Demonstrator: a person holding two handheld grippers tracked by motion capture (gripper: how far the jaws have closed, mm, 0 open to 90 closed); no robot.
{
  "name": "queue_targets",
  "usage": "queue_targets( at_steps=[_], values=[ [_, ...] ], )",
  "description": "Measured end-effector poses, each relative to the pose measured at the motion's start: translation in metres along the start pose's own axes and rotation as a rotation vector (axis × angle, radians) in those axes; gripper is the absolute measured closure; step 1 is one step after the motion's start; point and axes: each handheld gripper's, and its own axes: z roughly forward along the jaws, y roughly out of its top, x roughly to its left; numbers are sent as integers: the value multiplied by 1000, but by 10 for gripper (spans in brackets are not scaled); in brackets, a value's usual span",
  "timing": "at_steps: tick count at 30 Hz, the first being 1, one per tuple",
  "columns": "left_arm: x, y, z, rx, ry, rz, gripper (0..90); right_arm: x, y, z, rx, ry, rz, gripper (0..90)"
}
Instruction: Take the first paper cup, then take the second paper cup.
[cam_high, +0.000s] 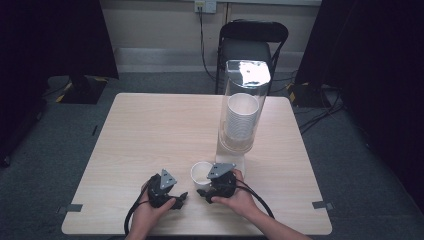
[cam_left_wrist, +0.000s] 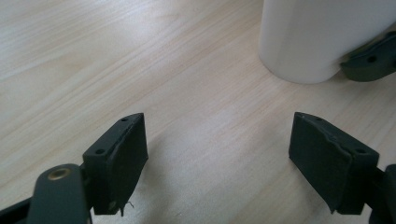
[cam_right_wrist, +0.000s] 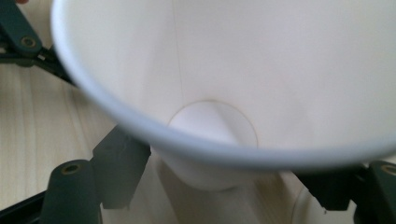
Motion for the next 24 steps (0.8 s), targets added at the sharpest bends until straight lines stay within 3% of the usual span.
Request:
queue_targets(
  at_steps=[3,5,6,8,9,10,14,24],
  values=[
    [2,-1,1,-1,-5,-3,177,-1,-3,-6,3,11,16,215],
    [3,-2,1,-7,-11,-16,167,-5,-9,-25,-28,12,35,194],
    [3,-2,1,-7,-11,-16,164,-5,-9,-25,-28,12,35,194],
    [5,-2,1,0,-15,-14,158,-11,-14,-44,-40,20,48,173],
    [5,-2,1,0,-15,-14,154,-11,-14,-44,-40,20,48,173],
    [6,-3,3,-18,-18,-15,148,-15,-18,-55,-38,25,65,162],
    [5,-3,3,-19,-17,-24,145,-24,-27,-72,-55,-12,96,150],
    [7,-2,4,-19,-28,-20,134,-48,-38,-94,-101,-80,184,172]
  ],
)
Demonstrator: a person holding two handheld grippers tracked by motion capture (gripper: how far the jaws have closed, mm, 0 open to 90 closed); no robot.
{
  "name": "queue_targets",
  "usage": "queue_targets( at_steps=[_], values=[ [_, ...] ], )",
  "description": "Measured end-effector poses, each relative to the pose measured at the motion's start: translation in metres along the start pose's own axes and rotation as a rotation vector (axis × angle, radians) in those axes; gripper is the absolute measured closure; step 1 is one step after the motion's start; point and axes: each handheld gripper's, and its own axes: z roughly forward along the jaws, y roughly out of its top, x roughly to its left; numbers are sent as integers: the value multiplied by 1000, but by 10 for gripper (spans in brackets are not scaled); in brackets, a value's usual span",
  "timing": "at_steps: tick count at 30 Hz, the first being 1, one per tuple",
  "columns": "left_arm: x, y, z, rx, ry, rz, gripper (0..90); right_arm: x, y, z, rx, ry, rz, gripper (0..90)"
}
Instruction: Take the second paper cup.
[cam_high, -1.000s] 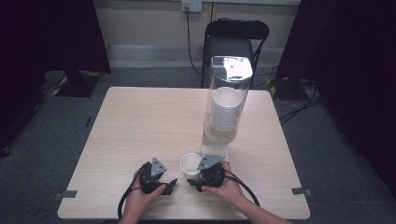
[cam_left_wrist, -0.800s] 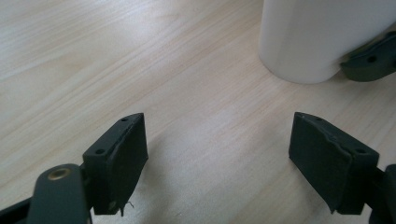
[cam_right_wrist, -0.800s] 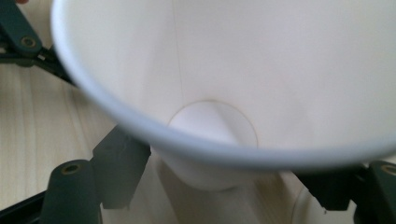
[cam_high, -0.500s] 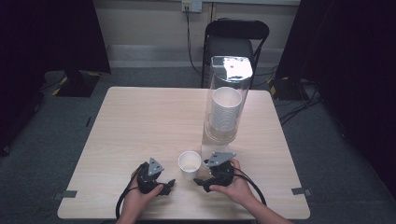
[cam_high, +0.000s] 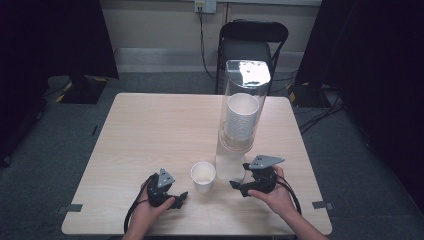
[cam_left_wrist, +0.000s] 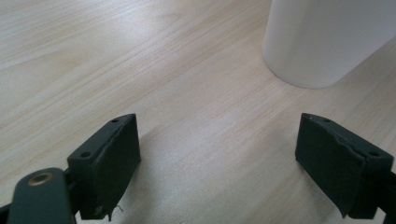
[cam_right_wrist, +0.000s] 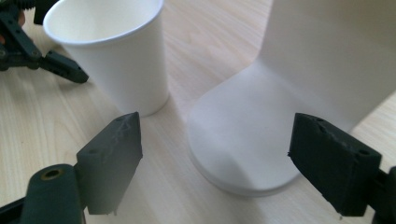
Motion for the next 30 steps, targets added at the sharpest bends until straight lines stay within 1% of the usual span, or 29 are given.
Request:
queue_targets(
  at_steps=[2,3,4,6,7,8,9,11,12,13,15,16,17,20,22,23,24,26,27,28,30],
  values=[
    [0,0,0,-5,-1,-4,132,-4,1,-3,-6,-20,5,174],
    [0,0,0,-5,-1,-4,132,-4,1,-3,-6,-20,5,174],
    [0,0,0,-3,-2,-1,131,-8,4,-6,-16,-44,9,176],
    [0,0,0,-3,-3,-4,132,-11,8,-7,-34,-50,11,185],
    [0,0,0,-3,-3,-4,131,-11,8,-7,-34,-50,11,185],
    [0,0,0,-3,-1,1,131,-14,13,-9,-58,-74,18,185],
    [0,0,0,-3,-3,-3,131,-15,14,-9,-66,-82,20,184],
    [0,0,0,-3,-3,-3,131,-18,18,-9,-90,-77,37,184],
    [0,0,0,-3,-3,-3,131,-18,18,-9,-90,-77,37,184],
    [0,0,1,-4,-3,-4,131,-21,22,-9,-112,-87,42,187],
    [0,0,1,-5,-3,-6,131,-23,26,-10,-137,-106,50,187],
    [0,0,0,-3,-4,-5,131,-23,26,-10,-137,-106,50,187],
    [0,0,1,-5,-4,-7,130,-24,31,-10,-147,-96,55,188],
    [0,0,1,-5,-4,-7,130,-24,40,-7,-165,-97,36,193],
    [0,0,1,-5,-4,-7,130,-24,43,-5,-171,-94,35,194],
    [0,0,1,-5,-4,-7,130,-24,47,-1,-199,-94,49,197],
    [0,0,1,-5,-4,-7,130,-24,49,1,-210,-85,57,202],
    [0,0,1,-5,-4,-7,130,-24,52,4,-235,-98,67,209],
    [0,0,1,-5,-4,-7,130,-24,53,7,-248,-92,75,217],
    [0,0,1,-5,-4,-7,130,-24,53,9,-258,-97,79,217],
    [0,0,1,-5,-4,-7,130,-24,54,12,-277,-103,67,244]
  ],
)
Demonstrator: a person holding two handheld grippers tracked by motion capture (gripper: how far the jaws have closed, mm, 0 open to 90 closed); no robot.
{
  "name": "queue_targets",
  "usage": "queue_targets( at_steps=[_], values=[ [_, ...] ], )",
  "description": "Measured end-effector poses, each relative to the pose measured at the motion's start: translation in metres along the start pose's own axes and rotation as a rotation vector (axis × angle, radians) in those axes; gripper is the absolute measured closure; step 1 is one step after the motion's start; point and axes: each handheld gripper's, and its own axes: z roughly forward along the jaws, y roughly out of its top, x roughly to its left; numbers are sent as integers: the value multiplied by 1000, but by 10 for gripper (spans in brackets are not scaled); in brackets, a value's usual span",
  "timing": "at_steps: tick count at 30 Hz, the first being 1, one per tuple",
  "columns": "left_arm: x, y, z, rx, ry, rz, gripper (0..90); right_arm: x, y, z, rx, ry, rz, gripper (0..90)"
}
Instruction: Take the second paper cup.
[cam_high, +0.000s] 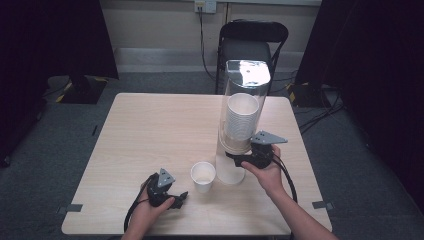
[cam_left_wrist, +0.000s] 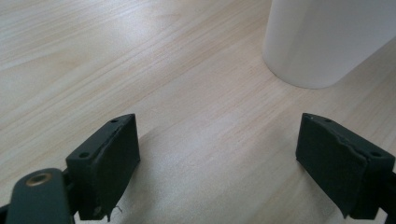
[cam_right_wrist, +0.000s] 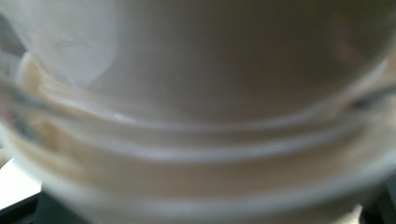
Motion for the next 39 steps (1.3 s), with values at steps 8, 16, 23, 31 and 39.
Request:
queue_targets(
  at_steps=[8,16,23,31,39],
  values=[
    [0,0,0,0,0,0,130,3,-1,2,-11,8,-56,338],
    [0,0,0,1,-1,1,128,7,-7,2,-26,-20,-103,351],
    [0,0,0,0,0,0,127,7,-8,2,-27,-26,-112,352],
    [0,0,0,0,0,1,128,9,-11,2,-36,-27,-105,354],
    [0,0,0,0,-1,1,127,1,-82,10,199,-46,-39,369]
  ],
)
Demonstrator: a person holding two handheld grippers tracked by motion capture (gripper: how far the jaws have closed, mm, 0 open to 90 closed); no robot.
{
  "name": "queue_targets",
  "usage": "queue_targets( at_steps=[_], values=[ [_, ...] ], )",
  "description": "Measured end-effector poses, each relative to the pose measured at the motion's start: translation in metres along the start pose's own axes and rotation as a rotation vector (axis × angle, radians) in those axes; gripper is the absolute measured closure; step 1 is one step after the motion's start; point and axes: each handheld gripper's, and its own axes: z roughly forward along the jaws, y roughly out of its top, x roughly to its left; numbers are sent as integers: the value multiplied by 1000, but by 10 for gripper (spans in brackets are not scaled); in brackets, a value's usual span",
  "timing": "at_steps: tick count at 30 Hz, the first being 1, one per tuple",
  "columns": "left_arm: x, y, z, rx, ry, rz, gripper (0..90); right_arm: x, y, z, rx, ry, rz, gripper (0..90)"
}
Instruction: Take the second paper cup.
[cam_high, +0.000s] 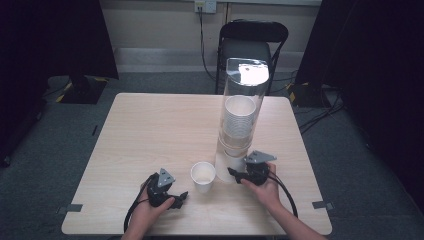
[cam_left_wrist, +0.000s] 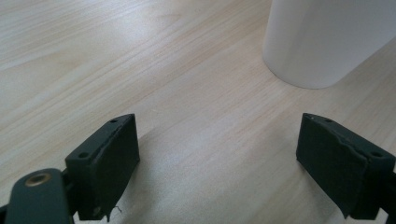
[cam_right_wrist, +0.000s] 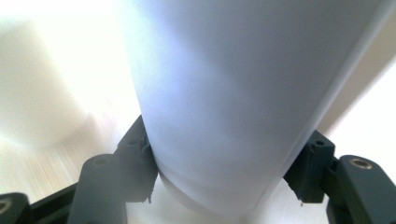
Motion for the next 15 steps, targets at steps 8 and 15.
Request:
queue_targets(
  at_steps=[8,15],
  values=[
    [0,0,0,0,-1,2,126,0,-3,-19,66,57,-72,358],
    [1,0,-1,-6,11,-6,155,13,-13,-31,63,126,-103,353]
  ],
)
